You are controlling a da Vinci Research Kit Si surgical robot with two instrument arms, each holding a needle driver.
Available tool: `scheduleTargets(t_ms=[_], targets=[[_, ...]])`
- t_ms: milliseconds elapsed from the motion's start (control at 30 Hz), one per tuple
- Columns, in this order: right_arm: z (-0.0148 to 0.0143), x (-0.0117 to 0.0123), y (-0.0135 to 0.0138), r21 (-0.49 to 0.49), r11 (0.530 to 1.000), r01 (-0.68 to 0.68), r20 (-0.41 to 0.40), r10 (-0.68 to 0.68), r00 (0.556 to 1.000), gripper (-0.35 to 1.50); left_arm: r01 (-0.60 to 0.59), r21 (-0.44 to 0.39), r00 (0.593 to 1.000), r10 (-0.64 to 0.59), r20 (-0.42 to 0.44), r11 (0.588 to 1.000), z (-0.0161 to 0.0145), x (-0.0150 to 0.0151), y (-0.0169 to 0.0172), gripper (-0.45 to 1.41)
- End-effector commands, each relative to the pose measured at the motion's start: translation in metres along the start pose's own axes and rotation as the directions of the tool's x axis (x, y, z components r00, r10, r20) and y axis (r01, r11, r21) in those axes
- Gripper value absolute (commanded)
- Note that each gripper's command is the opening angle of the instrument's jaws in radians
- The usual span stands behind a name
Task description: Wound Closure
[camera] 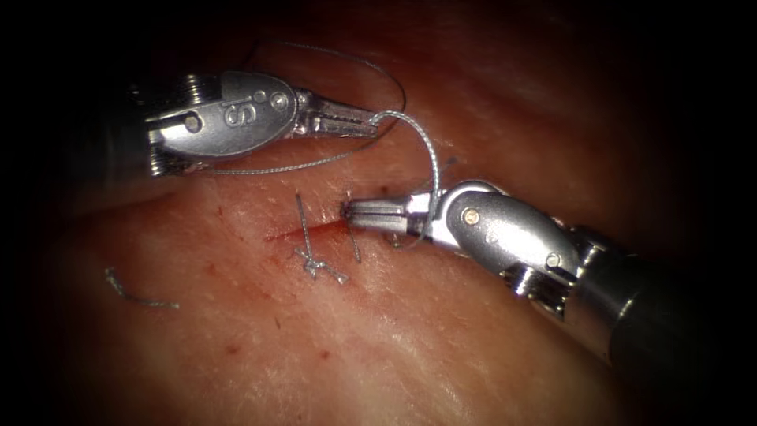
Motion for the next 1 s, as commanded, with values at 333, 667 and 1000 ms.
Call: scheduleTargets(t_ms=[333,667,1000], targets=[[-0.0008,-0.0005,-0.0005,-0.063,0.998,-0.016,-0.05,0.012,0.999,-0.26,-0.036,-0.036,0.999,0.036,0.003,0.999,0.0061,-0.002,0.0002,-0.45],[-0.0018,0.0005,-0.0008,-0.142,0.985,-0.093,-0.123,0.076,0.99,0.17,-0.039,-0.056,0.999,0.039,0.007,0.998,0.0094,-0.0049,0.0012,-0.45],[-0.0018,0.0002,0.0008,-0.291,0.923,-0.251,-0.209,0.195,0.958,0.48,-0.037,-0.066,0.999,0.038,0.013,0.997,0.0095,-0.0071,0.0032,-0.45]])
